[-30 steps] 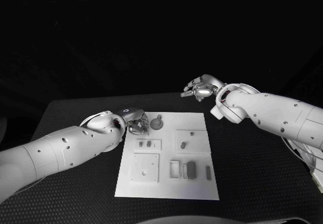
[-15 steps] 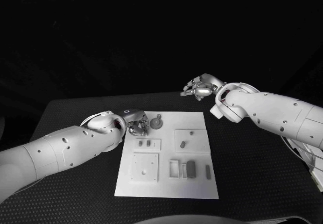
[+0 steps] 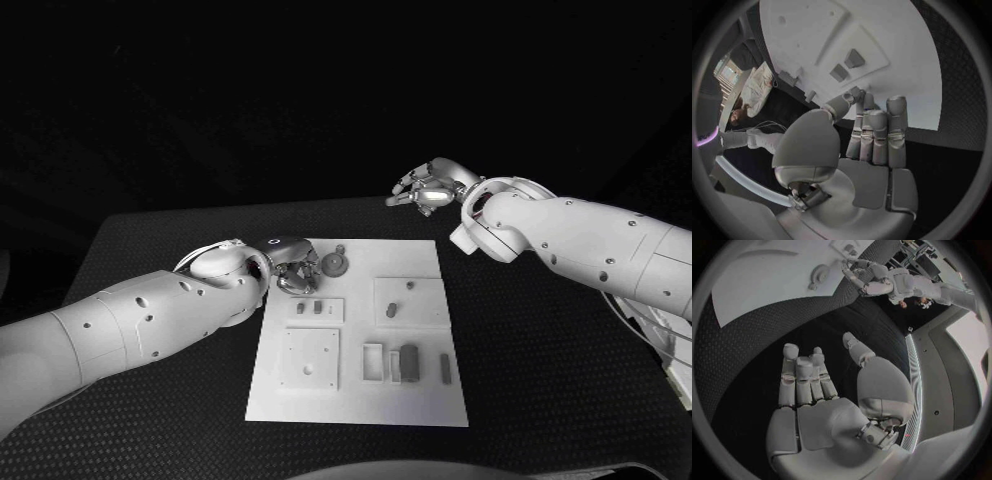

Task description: Assemble the parts on the task board

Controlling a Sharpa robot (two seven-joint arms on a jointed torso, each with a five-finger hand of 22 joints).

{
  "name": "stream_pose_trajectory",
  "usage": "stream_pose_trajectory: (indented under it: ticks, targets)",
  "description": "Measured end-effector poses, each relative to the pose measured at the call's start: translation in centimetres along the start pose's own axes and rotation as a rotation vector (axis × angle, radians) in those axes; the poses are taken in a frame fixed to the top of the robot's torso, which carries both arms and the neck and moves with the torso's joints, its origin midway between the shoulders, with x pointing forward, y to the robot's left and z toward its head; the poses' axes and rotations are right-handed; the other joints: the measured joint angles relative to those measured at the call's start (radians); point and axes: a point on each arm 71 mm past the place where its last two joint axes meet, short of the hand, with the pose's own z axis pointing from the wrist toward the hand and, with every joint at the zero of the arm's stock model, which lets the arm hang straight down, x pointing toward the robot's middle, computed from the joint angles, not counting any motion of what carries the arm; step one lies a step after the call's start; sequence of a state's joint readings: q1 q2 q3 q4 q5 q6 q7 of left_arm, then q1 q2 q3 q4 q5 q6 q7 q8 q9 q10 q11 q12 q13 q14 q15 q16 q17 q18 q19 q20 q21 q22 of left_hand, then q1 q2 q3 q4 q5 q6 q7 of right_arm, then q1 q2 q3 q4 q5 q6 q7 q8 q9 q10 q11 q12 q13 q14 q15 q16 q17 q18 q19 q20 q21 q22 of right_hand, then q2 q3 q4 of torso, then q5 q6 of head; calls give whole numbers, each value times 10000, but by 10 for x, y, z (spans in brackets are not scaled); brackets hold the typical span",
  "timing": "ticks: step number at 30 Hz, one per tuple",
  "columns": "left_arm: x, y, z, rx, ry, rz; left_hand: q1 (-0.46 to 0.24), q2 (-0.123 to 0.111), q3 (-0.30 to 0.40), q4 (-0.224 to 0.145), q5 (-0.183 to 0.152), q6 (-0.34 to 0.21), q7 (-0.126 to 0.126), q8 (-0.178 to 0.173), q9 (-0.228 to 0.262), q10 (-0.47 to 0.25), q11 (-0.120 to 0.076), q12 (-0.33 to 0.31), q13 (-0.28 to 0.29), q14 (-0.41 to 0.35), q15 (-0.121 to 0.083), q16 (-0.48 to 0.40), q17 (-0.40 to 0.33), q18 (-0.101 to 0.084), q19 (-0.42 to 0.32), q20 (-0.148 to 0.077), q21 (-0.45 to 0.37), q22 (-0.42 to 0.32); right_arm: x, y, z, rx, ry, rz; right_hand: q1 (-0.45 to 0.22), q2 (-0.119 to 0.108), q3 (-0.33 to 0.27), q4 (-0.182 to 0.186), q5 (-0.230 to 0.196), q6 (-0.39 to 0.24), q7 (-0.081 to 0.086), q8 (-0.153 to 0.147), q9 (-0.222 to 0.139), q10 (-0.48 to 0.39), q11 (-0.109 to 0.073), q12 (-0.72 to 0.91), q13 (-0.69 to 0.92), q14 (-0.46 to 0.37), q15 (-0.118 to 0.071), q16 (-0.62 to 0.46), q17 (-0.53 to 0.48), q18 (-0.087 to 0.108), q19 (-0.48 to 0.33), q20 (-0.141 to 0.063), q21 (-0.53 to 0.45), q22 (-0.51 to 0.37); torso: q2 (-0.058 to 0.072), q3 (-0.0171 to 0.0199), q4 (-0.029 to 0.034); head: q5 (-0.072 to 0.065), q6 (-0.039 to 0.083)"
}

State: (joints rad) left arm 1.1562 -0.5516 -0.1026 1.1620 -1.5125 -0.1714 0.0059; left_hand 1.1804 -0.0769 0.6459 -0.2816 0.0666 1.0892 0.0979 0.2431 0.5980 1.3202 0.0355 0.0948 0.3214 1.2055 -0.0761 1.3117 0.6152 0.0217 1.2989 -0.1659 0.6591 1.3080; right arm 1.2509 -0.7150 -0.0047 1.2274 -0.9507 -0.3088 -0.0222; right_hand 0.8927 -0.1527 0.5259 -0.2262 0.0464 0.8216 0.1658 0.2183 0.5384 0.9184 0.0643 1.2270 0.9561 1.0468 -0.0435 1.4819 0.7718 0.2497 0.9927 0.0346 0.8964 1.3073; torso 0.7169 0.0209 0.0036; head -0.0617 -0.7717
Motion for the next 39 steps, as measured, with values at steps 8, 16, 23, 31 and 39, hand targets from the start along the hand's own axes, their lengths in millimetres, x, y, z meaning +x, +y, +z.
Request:
stream_pose_trajectory:
  ticks: [8,16,23,31,39]
  targets:
    - [3,2,2,-55,35,101,6,15,-2,-1,0,18,22,-1,5,-1,-1,-32,2,-3,3,0,0,1,-6,-4,0,-1,0,0,0,-2,1,1,0,0,0,0,0,-8,40,0,0,0,0,0,-9,0,0,0,0,0,0,0,0,0,-1,0,-3,0,10]
    - [3,2,4,-33,44,151,6,15,-15,-13,-1,4,39,-5,6,-4,-3,-48,-2,-14,15,0,-9,1,-56,-24,0,-2,0,0,0,0,-1,0,0,0,0,0,0,-9,40,0,0,0,0,0,-8,0,0,0,1,0,0,0,0,0,-1,-1,-7,-12,-6]
    - [4,1,5,-11,46,169,7,14,-17,-15,-1,4,40,-14,-1,-17,-17,-48,15,-15,17,0,-9,0,-56,-23,0,-3,0,0,0,-10,6,3,0,0,0,0,0,-9,39,0,0,0,0,0,-8,0,0,0,1,1,0,0,0,0,0,0,-6,-32,-12]
    - [4,1,6,4,81,205,13,9,0,2,-20,5,42,16,2,6,-37,-36,6,-1,35,-1,-8,-1,-55,-21,0,-4,1,1,0,-11,8,4,0,0,0,0,0,-7,35,0,0,0,0,35,-8,0,0,0,1,1,0,0,0,9,1,6,-8,-37,-21]
    - [5,1,5,42,159,280,14,8,29,-26,-22,48,-4,11,21,54,-17,-50,9,-2,37,-1,-19,-1,-55,-19,0,-4,0,0,0,-7,6,3,0,0,0,0,0,6,21,0,0,0,0,35,-8,0,0,0,-7,2,0,0,0,8,1,6,-8,-45,-44]
